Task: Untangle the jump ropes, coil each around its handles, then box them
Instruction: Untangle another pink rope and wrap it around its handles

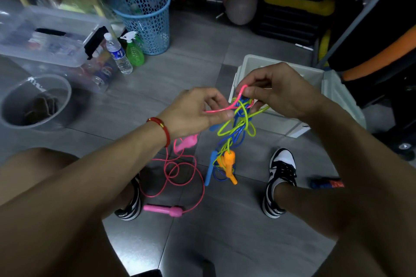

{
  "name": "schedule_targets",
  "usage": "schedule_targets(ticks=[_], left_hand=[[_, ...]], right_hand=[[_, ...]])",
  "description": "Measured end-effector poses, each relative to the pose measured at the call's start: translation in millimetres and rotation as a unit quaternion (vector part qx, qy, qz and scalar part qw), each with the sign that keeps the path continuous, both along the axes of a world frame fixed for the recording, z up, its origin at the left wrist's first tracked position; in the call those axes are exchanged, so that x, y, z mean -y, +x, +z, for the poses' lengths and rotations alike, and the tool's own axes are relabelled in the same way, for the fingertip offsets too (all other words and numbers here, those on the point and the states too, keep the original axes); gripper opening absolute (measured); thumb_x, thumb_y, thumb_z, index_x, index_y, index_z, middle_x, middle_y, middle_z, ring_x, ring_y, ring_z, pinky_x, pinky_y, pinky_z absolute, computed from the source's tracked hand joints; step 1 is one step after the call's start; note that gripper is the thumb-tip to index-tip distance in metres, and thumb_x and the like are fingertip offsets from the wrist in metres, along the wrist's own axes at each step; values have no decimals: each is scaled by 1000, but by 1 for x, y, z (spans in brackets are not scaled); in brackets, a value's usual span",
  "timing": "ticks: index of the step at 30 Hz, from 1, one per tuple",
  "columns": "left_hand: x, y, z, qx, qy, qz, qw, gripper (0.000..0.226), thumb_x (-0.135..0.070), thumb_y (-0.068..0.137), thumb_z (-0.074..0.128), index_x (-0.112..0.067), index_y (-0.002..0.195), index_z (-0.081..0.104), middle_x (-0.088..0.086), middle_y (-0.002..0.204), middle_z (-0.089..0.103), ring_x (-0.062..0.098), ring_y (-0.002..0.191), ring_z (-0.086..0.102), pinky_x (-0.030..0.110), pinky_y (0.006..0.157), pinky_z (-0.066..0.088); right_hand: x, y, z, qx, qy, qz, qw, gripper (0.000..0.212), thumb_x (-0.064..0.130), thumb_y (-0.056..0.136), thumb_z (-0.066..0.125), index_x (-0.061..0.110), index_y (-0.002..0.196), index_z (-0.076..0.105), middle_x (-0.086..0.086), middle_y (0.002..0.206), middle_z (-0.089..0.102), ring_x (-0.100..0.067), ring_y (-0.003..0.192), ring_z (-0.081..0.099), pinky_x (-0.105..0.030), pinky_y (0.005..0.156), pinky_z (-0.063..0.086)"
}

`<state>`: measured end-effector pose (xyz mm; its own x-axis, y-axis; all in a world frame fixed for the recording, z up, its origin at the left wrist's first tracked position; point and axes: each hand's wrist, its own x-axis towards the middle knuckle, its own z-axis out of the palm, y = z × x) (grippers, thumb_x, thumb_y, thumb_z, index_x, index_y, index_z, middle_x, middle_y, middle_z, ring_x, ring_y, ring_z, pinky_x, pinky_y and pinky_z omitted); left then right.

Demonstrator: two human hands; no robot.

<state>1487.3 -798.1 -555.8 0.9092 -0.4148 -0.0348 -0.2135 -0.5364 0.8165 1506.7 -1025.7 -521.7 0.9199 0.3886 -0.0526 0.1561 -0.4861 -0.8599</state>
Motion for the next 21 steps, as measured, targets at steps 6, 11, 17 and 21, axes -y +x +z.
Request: schedule_targets(ticks=[6,11,17,21], left_hand=[[14,-15,7,-5,26,84,996,38,-54,73,81,-19,84,72,-5,76,72,-4,53,55,9,51,37],[11,-12,5,-25,18,94,995,18,-30,74,80,-17,84,72,0,75,74,-2,48,50,14,53,40],[8,-5,-3,-20,19,112,993,34,-41,59,62,-17,80,74,2,69,73,18,65,70,35,65,58],[3,-1,-5,-7,63,130,989,24,-33,67,66,-16,80,77,4,63,72,15,56,64,26,59,49]], right_hand=[[-20,-4,-7,50,-25,-81,995,6,15,82,81,11,87,78,-6,73,76,-22,64,74,-39,68,63],[-29,-6,-6,58,-33,-97,993,13,22,77,86,12,83,79,-5,66,74,-19,62,74,-37,69,62],[-30,-6,-5,99,-109,-67,987,26,33,81,82,15,98,72,3,83,75,-12,69,71,-27,75,57],[-25,-11,-1,254,-168,-16,952,34,41,84,75,27,110,58,12,104,56,-6,83,56,-22,76,45]])
